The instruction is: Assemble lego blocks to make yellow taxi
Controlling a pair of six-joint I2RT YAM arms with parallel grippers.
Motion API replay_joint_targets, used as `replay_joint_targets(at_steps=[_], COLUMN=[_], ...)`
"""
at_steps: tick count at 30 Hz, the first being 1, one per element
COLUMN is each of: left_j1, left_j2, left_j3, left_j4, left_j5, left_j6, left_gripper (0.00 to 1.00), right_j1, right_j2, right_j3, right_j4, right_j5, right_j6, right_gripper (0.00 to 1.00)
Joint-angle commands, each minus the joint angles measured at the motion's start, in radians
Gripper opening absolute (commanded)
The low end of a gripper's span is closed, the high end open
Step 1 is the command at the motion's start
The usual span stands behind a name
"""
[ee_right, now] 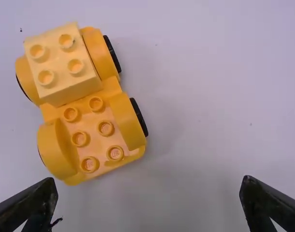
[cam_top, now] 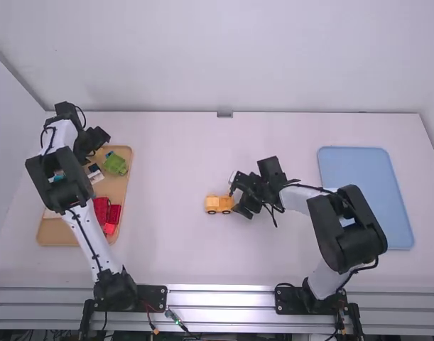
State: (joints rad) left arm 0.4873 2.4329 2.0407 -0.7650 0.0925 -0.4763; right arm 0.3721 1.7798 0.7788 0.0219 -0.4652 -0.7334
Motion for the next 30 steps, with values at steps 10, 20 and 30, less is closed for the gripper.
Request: replay_joint_targets(at_steps=[10,20,30], left_j1=[0.009,0.01,0.003], left_j2=[0.019,0.019,0.019], left_j3=[-0.044,-0.044,-0.044], left_j4=[0.052,0.039,0.002], left_j5=[-0.006,-0.106,-0.217], left_j6=[-0.005,-0.126,-0.137], left_gripper=[0.99,0.88,0.8], right_j1=[0.002,0.002,0.002], right_j2=[-0.02,-0.021,-0.021], right_j3=[0.001,0.001,0.001], right_j4=[-0.007,-0.005,-0.002], right_j5=[0.002,0.025,0.025], right_j6=[0.014,0.038,0.038], right_gripper=[0.99,0.99,0.99])
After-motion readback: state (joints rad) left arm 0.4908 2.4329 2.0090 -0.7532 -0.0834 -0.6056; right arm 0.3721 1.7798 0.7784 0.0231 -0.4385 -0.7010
